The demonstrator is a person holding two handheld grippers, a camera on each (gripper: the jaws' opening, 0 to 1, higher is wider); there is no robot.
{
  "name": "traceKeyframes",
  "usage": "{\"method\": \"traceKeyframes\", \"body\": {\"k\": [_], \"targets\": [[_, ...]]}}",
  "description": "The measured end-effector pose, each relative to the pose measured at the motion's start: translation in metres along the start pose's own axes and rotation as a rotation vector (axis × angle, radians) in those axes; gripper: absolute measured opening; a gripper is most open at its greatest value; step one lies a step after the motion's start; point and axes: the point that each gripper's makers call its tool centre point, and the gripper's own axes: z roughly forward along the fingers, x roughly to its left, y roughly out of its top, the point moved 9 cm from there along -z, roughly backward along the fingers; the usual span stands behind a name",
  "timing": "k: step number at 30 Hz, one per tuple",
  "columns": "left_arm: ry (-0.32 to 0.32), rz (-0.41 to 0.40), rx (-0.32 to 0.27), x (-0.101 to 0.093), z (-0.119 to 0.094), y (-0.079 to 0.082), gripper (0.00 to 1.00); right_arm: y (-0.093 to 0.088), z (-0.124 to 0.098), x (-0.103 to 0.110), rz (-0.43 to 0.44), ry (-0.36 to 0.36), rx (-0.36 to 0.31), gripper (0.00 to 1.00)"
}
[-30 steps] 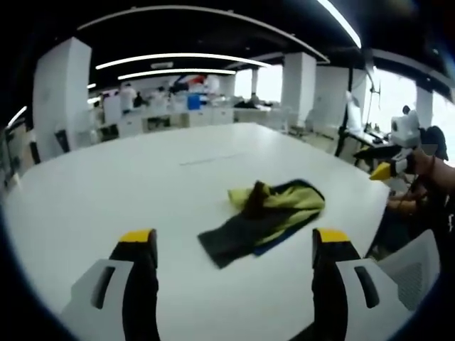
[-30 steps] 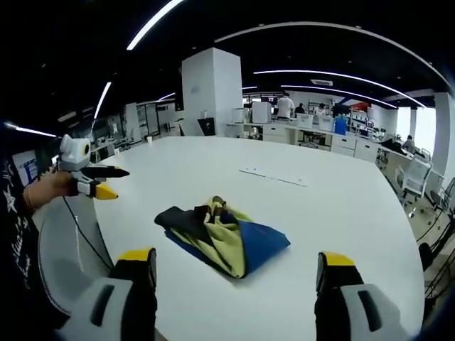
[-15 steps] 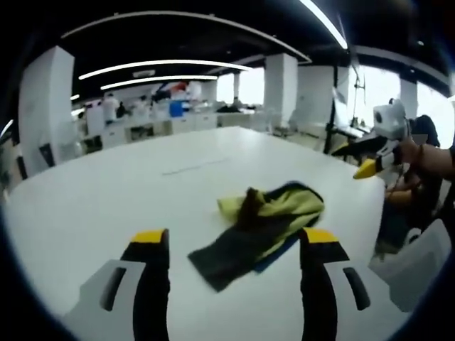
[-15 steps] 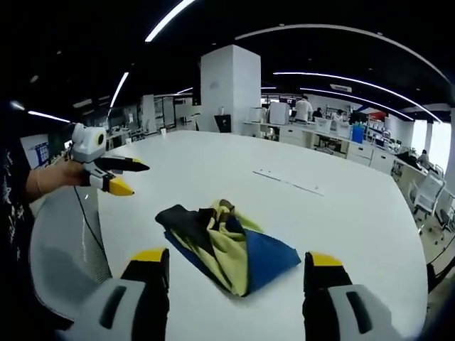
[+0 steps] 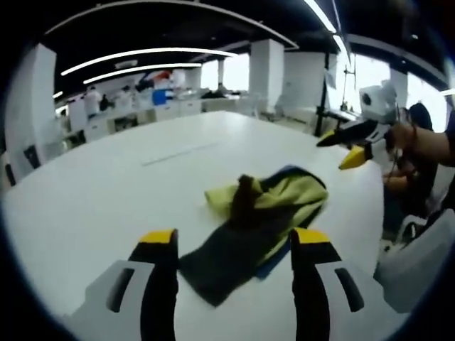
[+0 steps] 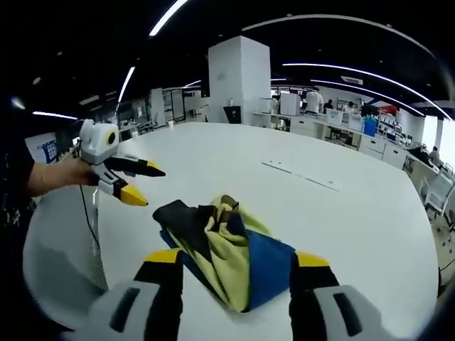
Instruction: Fold the garment on the visible template until the final outline fits inside the template.
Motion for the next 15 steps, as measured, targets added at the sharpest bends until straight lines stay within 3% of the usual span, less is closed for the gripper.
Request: {"method": "traceKeyframes", "body": {"k": [9,12,15], "targets": [[-0.032,-0.003,0.037,0.008,0.029,-0.003,0.55,0.001,0.023,-0.014,0.017,0.001,0.025,0.43],[-0.031,0.011,0.086,0.012,0.038,-0.008,0.53,0.002,0.029,-0.016,-0.019,0.000,0.044,0.40],[-0.037,0.006,0.091,0.014,0.043,-0.009,0.51,0.003,0.035,-0.016,-0.030,0.010,0.047,0.38]]}}
